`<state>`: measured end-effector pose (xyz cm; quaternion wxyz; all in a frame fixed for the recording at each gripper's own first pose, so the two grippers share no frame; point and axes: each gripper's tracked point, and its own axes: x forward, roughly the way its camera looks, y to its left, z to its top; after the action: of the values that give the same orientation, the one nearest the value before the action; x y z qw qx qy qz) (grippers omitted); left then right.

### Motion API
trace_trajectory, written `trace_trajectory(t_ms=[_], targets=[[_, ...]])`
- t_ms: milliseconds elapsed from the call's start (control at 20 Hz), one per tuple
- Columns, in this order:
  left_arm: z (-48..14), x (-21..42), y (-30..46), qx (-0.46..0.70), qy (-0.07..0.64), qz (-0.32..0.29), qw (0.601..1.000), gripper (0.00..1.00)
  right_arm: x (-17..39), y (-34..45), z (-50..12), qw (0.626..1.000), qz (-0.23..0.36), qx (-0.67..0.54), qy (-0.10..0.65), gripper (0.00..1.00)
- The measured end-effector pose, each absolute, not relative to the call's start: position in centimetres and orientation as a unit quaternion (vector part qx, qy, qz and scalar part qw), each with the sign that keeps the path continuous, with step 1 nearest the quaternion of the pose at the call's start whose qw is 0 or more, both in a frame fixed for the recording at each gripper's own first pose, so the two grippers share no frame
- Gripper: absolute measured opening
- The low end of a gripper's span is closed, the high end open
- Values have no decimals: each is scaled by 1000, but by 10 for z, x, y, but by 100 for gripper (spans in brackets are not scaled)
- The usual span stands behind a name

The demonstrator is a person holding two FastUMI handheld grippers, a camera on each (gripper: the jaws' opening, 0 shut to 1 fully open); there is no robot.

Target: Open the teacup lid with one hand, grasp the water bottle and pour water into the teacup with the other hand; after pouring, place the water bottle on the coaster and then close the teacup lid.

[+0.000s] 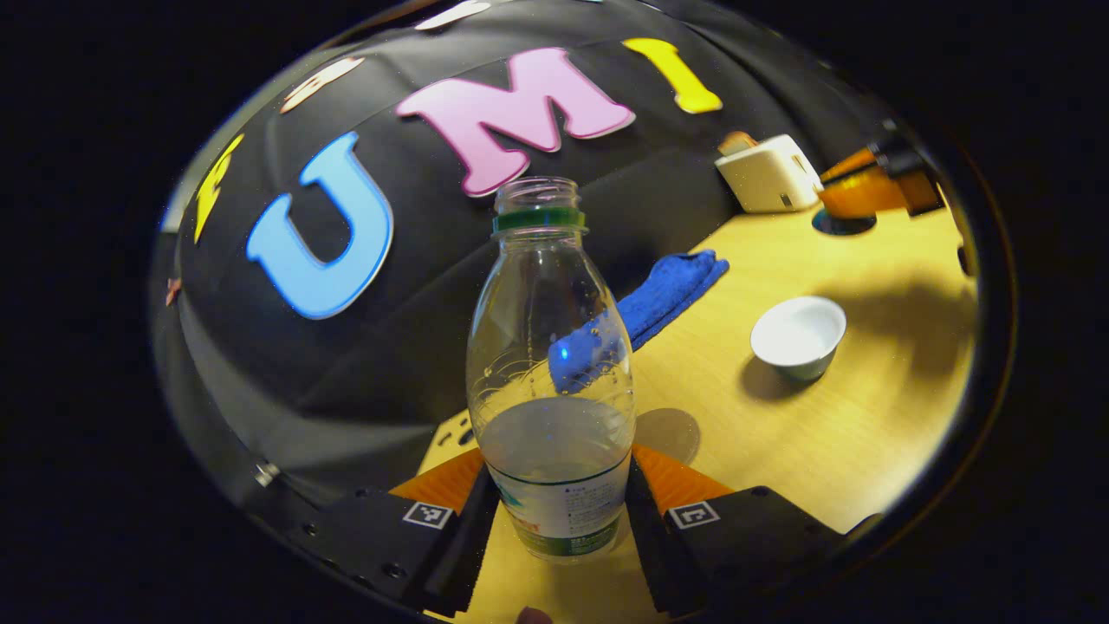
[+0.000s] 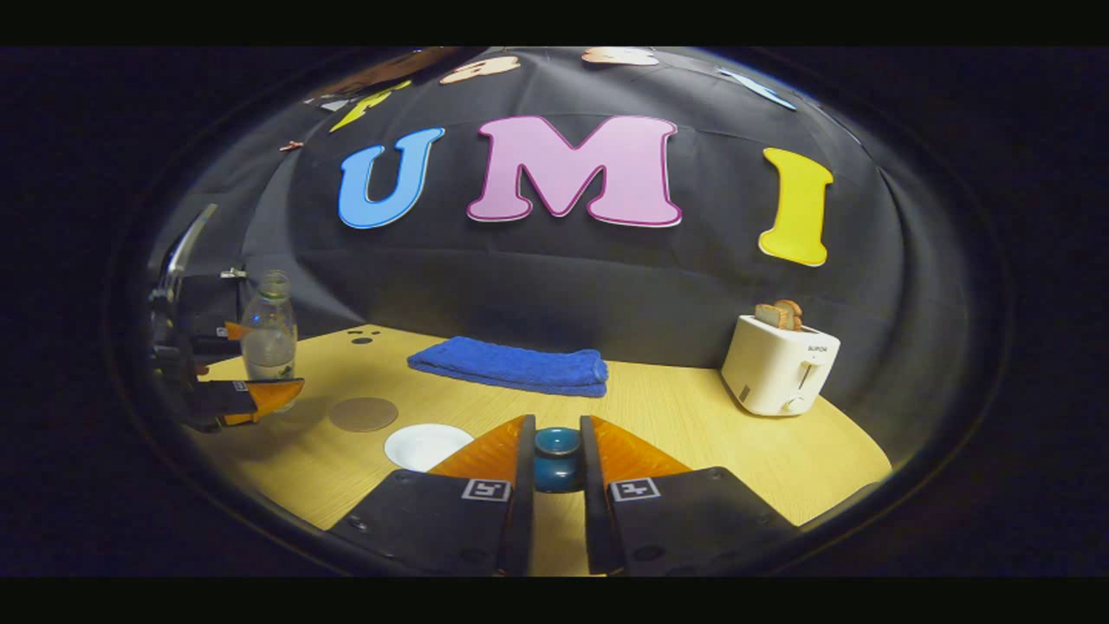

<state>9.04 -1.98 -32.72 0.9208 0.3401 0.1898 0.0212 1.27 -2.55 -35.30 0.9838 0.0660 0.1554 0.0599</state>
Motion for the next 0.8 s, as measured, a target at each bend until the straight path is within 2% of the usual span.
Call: trace_trajectory(t_ms=[200, 250, 300, 350, 400, 800], targets=[[-321, 102, -24, 459, 181, 6, 870, 75, 7, -38, -357, 985, 55, 65, 152, 27], [-322, 105, -27, 480, 181, 3, 858, 75, 4, -40, -357, 985, 54, 67, 152, 22], [-323, 109, -27, 498, 180, 0, 848, 75, 3, -42, -358, 985, 53, 68, 152, 27], [-324, 112, -29, 515, 177, -4, 839, 75, 2, -45, -358, 985, 52, 69, 150, 22], [-326, 117, -29, 532, 175, -5, 829, 75, 1, -48, -358, 985, 51, 68, 148, 27], [-317, 128, -40, 637, 149, -10, 756, 75, -8, -64, -361, 986, 50, 63, 147, 27]])
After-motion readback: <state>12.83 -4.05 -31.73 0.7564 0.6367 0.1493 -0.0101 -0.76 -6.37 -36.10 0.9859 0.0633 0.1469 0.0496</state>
